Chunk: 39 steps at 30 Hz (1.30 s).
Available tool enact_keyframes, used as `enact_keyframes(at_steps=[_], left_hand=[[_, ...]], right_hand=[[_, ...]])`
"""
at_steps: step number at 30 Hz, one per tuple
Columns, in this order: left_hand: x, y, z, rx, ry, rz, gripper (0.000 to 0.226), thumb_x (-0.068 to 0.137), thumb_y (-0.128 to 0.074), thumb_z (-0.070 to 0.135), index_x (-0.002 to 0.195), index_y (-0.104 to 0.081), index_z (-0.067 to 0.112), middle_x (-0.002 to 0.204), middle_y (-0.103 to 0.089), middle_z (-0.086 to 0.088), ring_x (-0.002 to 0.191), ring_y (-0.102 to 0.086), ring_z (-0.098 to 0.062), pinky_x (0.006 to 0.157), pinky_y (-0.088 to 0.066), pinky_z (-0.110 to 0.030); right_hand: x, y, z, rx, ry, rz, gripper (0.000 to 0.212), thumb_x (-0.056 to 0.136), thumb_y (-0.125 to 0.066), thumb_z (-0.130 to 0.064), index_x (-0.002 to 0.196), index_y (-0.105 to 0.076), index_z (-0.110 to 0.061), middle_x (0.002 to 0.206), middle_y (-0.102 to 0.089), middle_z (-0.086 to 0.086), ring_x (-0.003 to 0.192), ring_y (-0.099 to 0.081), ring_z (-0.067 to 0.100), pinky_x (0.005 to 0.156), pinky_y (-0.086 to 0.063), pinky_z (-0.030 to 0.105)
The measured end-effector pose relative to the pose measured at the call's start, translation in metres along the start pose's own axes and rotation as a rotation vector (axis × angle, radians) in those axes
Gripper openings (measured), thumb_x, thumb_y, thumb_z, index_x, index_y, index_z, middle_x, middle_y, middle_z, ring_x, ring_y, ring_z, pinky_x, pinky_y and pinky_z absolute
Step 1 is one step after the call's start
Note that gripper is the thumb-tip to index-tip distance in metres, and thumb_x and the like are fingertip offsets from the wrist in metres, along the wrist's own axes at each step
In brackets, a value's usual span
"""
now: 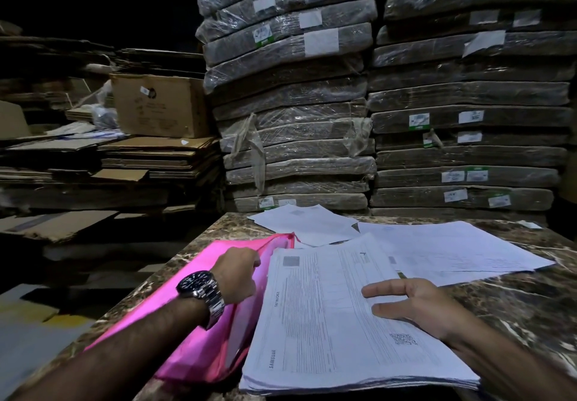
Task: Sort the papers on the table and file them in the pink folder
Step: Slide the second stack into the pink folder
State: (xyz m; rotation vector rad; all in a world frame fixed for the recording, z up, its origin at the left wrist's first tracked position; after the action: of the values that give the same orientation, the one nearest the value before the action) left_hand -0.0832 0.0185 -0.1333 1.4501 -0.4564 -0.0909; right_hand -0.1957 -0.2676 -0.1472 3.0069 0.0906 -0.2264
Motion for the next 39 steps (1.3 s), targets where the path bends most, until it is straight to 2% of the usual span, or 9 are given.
enact_keyframes(at_steps=[7,10,14,19,23,27,32,36,39], left_hand=[[0.002,0.003,0.008,0.022,-0.01,0.016,0.013,0.069,-0.054,0.001,0.076,-0.06,0.011,0.078,-0.064,-0.008,0.072,-0.055,-0.024,0.06,-0.04,-0.035],[0.002,0.005,0.009,0.02,0.013,0.037,0.031,0.075,-0.054,0.003,0.101,-0.065,0.016,0.102,-0.068,-0.007,0.097,-0.061,-0.026,0.072,-0.044,-0.032],[0.004,0.003,0.009,0.011,0.029,0.045,0.04,0.079,-0.054,0.001,0.117,-0.063,0.01,0.115,-0.066,-0.008,0.107,-0.058,-0.025,0.074,-0.04,-0.025],[0.003,0.007,0.014,-0.001,0.042,0.047,0.036,0.078,-0.051,-0.001,0.112,-0.062,0.003,0.11,-0.066,-0.012,0.102,-0.058,-0.028,0.068,-0.034,-0.023],[0.003,0.005,0.013,-0.015,0.031,0.039,0.036,0.076,-0.053,-0.001,0.11,-0.063,0.003,0.108,-0.067,-0.012,0.101,-0.058,-0.029,0.068,-0.035,-0.024],[0.002,0.003,0.017,0.006,-0.015,0.039,0.026,0.079,-0.055,0.002,0.104,-0.065,0.005,0.102,-0.067,-0.009,0.084,-0.051,-0.022,0.066,-0.033,-0.023],[0.0,0.004,0.021,0.002,-0.029,0.023,0.03,0.083,-0.059,0.006,0.113,-0.063,0.009,0.109,-0.066,-0.004,0.09,-0.053,-0.018,0.068,-0.035,-0.021],[-0.004,0.005,0.021,0.026,-0.06,-0.019,0.042,0.084,-0.058,0.008,0.126,-0.056,0.01,0.123,-0.062,-0.004,0.111,-0.054,-0.02,0.086,-0.044,-0.025],[-0.009,0.007,0.022,0.053,-0.098,-0.066,0.048,0.083,-0.059,0.007,0.13,-0.054,0.012,0.128,-0.06,-0.003,0.118,-0.052,-0.02,0.092,-0.044,-0.026]], right_hand=[[0.009,0.005,0.0,-0.076,0.036,-0.028,0.021,0.077,-0.076,-0.001,0.088,-0.08,-0.017,0.105,-0.073,-0.008,0.086,-0.072,0.001,0.065,-0.051,0.009],[0.01,0.017,-0.003,-0.073,0.057,-0.043,0.022,0.074,-0.079,-0.002,0.09,-0.079,-0.017,0.104,-0.072,-0.012,0.084,-0.069,-0.006,0.069,-0.051,0.007],[0.003,0.029,-0.003,-0.112,0.083,-0.089,0.06,0.032,-0.095,-0.036,0.088,-0.081,-0.021,0.104,-0.075,-0.01,0.094,-0.07,0.001,0.072,-0.052,0.01],[0.016,0.028,0.003,-0.125,0.04,-0.131,0.024,0.081,-0.069,0.007,0.097,-0.074,-0.009,0.108,-0.069,-0.007,0.083,-0.067,-0.012,0.066,-0.049,0.005],[0.028,0.022,0.008,-0.145,0.007,-0.125,0.024,0.08,-0.071,0.006,0.095,-0.076,-0.012,0.11,-0.069,-0.006,0.095,-0.064,-0.004,0.073,-0.051,0.008],[0.038,0.013,0.007,-0.133,-0.004,-0.087,0.023,0.077,-0.075,0.002,0.089,-0.08,-0.018,0.111,-0.072,-0.001,0.102,-0.069,0.013,0.094,-0.052,0.027],[0.045,-0.004,-0.001,-0.101,-0.004,-0.028,0.021,0.077,-0.074,0.003,0.089,-0.079,-0.014,0.1,-0.076,0.005,0.092,-0.073,0.022,0.085,-0.058,0.031],[0.048,-0.01,0.001,-0.12,-0.027,0.022,0.02,0.075,-0.075,0.002,0.086,-0.08,-0.014,0.095,-0.077,0.008,0.087,-0.074,0.028,0.087,-0.058,0.042],[0.05,-0.012,0.002,-0.099,-0.03,0.037,0.019,0.077,-0.073,0.004,0.088,-0.078,-0.01,0.092,-0.077,0.009,0.08,-0.075,0.026,0.071,-0.06,0.033]])
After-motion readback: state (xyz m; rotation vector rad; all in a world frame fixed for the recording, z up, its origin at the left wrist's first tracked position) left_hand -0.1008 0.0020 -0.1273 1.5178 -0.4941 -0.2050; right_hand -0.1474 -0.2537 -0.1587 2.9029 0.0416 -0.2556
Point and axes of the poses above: each hand's wrist, its own x-axis towards the middle knuckle, its own y-axis out of the back of the hand, z = x × y, the point moved 2 cm from there along x, towards the middle knuckle
